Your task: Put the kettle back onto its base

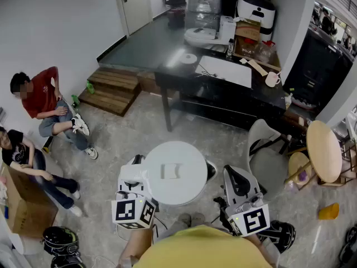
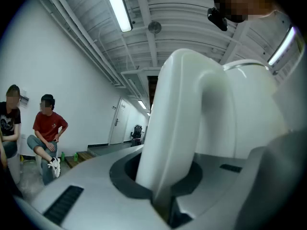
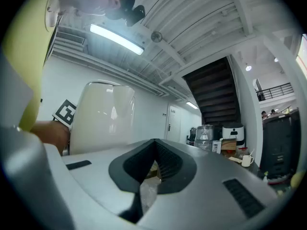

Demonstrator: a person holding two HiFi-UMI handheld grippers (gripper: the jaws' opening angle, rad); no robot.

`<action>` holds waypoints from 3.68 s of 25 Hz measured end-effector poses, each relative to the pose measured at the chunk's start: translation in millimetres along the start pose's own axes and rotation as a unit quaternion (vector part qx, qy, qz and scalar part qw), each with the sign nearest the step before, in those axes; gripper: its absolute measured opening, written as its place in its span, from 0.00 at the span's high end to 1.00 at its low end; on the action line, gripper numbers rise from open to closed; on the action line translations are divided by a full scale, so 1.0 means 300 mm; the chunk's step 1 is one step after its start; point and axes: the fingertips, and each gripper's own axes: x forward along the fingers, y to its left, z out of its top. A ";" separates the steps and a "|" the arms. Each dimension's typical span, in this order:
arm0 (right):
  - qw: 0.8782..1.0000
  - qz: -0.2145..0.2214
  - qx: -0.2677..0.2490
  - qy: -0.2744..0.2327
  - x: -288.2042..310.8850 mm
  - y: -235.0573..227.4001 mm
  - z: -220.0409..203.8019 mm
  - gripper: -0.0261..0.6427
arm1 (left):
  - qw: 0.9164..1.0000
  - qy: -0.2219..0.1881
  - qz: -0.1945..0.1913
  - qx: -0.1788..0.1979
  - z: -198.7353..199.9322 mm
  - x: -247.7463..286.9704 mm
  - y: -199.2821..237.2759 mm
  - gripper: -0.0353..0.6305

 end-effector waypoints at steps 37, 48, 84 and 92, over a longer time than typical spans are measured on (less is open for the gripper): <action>0.999 0.025 0.041 -0.026 0.466 -0.420 -0.115 0.95 | 1.000 -0.015 0.020 0.002 -0.019 0.579 0.011 0.89; 0.998 0.036 0.053 -0.014 0.664 -0.537 -0.167 0.95 | 1.000 0.005 0.030 0.004 -0.048 0.817 0.053 0.89; 0.999 0.007 0.049 -0.005 1.481 -0.860 -0.276 0.95 | 1.000 0.012 -0.019 0.002 -0.066 1.678 0.330 0.88; 0.998 0.039 0.044 -0.011 1.645 -1.009 -0.297 0.95 | 1.000 -0.002 -0.002 0.009 -0.051 1.887 0.311 0.88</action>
